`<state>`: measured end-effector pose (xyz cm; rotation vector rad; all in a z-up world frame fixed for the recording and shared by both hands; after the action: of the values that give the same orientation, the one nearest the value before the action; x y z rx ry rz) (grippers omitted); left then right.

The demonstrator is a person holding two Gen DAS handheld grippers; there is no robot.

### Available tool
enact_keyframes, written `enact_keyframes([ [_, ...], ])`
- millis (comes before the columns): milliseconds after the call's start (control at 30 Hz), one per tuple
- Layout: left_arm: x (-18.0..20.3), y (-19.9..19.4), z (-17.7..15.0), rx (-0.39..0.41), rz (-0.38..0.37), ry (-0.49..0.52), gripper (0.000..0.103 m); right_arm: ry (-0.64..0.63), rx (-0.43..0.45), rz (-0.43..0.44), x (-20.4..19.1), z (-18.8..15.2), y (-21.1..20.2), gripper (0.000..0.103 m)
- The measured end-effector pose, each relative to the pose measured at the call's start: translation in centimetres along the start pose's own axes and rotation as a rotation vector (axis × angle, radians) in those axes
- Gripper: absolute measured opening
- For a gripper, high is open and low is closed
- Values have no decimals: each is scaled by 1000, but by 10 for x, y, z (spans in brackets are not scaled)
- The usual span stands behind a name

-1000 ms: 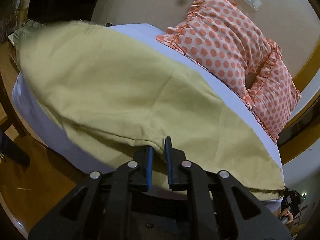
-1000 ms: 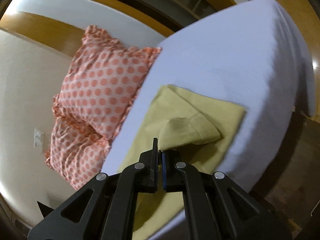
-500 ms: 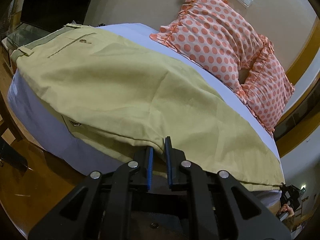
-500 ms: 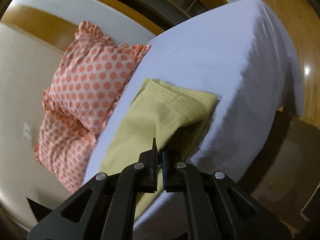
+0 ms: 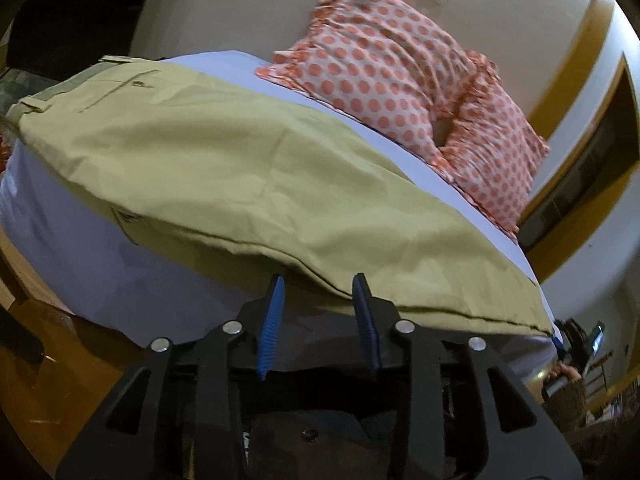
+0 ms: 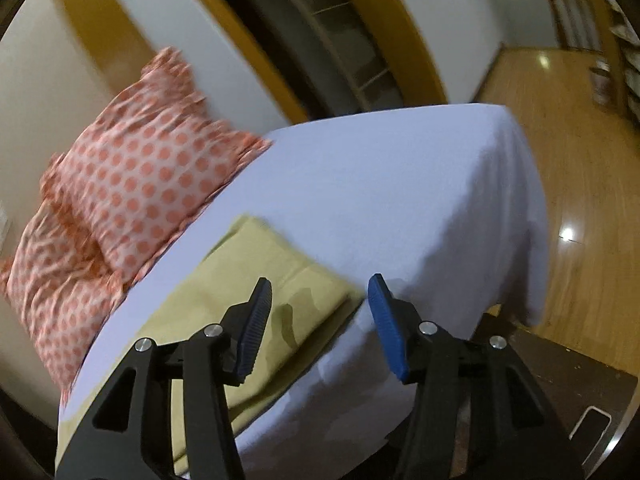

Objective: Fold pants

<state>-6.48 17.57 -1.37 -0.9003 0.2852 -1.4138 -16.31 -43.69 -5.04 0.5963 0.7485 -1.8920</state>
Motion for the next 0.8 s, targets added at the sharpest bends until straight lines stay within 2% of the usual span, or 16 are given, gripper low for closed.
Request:
enact_keyframes([
  [33, 3, 1, -2, -3, -20, 6, 39, -16, -9, 14, -4, -4, -1, 51],
  [133, 8, 3, -5, -11, -53, 16, 42, -7, -53, 83, -12, -16, 0, 32],
  [233, 12, 7, -8, -22, -83, 18, 45, 14, -77, 132, -16, -23, 6, 6],
  [333, 11, 7, -10, -22, -99, 17, 50, -52, -46, 160, -33, -19, 11, 5],
  [400, 6, 4, -10, -12, -110, -5, 56, -104, -25, 224, -61, -13, 12, 4],
  [500, -1, -1, -11, 8, -115, -40, 60, -208, -48, 423, -139, -17, 17, 4],
  [567, -4, -3, -12, 17, -93, -47, 62, -293, -129, 607, -209, -43, 22, 4],
  [600, -4, -4, -13, 18, -82, -46, 62, -318, -165, 662, -230, -56, 23, 4],
  [667, -5, -6, -15, 27, -50, -40, 64, -394, -299, 814, -286, -104, 25, 4],
  [700, -5, -6, -15, 32, -41, -38, 66, -441, -400, 888, -315, -139, 25, 4],
  [767, -7, -9, -15, 54, -23, -36, 71, -552, -572, 933, -346, -195, 25, 5],
  [800, -8, -10, -15, 61, -20, -35, 73, -670, -704, 922, -361, -237, 24, 7],
])
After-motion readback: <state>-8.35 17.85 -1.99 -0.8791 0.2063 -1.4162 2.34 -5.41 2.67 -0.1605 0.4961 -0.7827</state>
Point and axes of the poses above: each gripper's, at about its wrist camera, not at the fingertips, and y roughly the way its jaws point, x to its right, z to its top, the point moved 3 cm from there along y, roughly the way its jaws point, and after that the axes turned 13 degrees about z, right-handed, at the moved point
